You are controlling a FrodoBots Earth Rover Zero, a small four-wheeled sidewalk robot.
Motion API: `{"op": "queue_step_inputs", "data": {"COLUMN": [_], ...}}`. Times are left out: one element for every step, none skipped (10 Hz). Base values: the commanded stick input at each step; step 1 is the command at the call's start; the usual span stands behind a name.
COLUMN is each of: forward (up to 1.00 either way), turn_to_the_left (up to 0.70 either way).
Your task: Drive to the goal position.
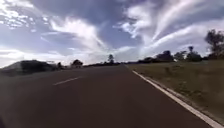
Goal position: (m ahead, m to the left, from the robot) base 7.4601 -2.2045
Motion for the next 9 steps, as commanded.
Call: {"op": "queue_step_inputs", "data": {"forward": [1.0,1.0,1.0,1.0,1.0,1.0,1.0,1.0,1.0], "turn_to_the_left": [0.0,0.0,0.0,0.0,0.0,-0.24,-0.37,-0.4,-0.4]}}
